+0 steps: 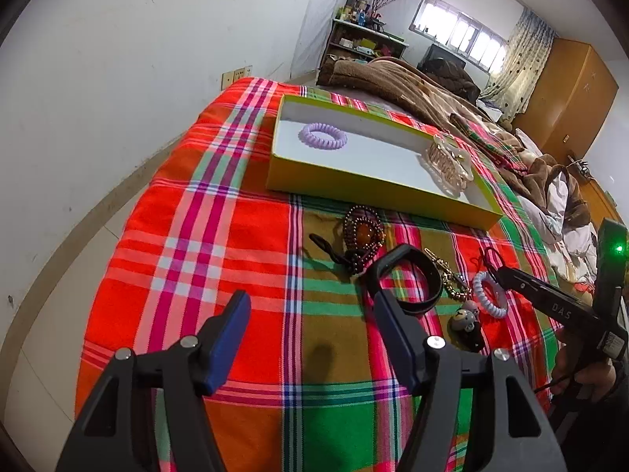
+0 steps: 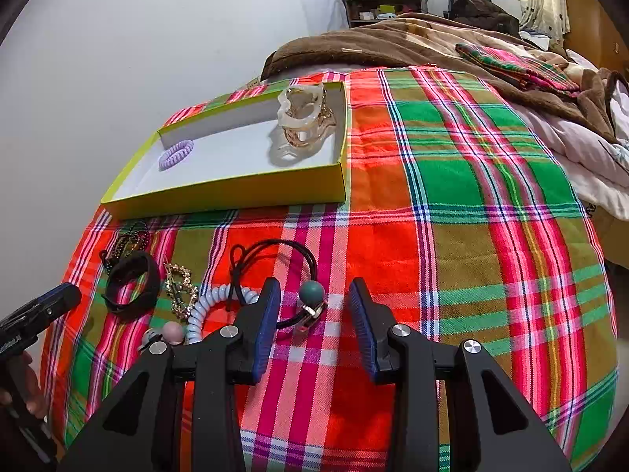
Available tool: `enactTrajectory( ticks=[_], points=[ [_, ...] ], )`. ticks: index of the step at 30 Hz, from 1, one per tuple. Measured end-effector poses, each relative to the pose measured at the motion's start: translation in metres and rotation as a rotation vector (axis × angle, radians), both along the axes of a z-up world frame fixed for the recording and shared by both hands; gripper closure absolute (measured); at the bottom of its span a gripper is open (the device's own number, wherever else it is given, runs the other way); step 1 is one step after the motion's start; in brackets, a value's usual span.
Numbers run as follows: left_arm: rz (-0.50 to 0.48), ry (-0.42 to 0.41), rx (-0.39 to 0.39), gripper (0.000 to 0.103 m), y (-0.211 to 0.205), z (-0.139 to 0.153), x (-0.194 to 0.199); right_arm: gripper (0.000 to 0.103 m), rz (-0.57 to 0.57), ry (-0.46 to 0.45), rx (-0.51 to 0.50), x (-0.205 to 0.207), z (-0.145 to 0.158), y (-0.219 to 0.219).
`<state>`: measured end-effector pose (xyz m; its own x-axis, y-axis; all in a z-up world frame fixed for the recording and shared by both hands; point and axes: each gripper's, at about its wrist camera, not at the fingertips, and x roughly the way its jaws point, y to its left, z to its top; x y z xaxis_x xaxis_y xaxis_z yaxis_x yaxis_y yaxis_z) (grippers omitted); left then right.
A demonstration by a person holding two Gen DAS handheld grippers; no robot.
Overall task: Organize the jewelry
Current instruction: 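Grasp the black hair tie with teal bead with right tool while left tool moves to the beaded bracelet, then close left tool on the dark beaded bracelet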
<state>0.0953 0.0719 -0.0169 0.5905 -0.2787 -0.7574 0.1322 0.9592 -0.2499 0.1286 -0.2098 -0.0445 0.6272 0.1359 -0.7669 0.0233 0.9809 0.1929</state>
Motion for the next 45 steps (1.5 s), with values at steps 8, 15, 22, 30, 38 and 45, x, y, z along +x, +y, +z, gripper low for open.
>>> enactTrajectory(
  ticks=[8,15,22,30,38,45],
  points=[
    [0.008,0.017,-0.004,0.036,-0.002,-0.003,0.002,0.074,-0.011,-0.006,-0.035,-0.001,0.0,0.003],
    [-0.002,0.027,-0.002,0.036,-0.008,-0.004,0.006,0.088,-0.028,-0.008,-0.02,-0.002,-0.001,-0.004],
    [-0.036,0.028,0.013,0.036,-0.02,-0.002,0.011,0.089,-0.04,-0.027,-0.002,-0.004,0.003,-0.011],
    [-0.016,0.024,0.036,0.042,-0.022,0.001,0.033,0.089,-0.065,-0.065,0.02,-0.009,0.014,-0.024],
    [-0.026,0.049,0.078,0.048,-0.031,-0.006,0.047,0.089,-0.071,-0.083,0.028,-0.01,0.019,-0.031],
    [-0.037,0.052,0.12,0.055,-0.04,-0.01,0.052,0.089,-0.064,-0.087,0.028,-0.008,0.019,-0.031]
  ],
)
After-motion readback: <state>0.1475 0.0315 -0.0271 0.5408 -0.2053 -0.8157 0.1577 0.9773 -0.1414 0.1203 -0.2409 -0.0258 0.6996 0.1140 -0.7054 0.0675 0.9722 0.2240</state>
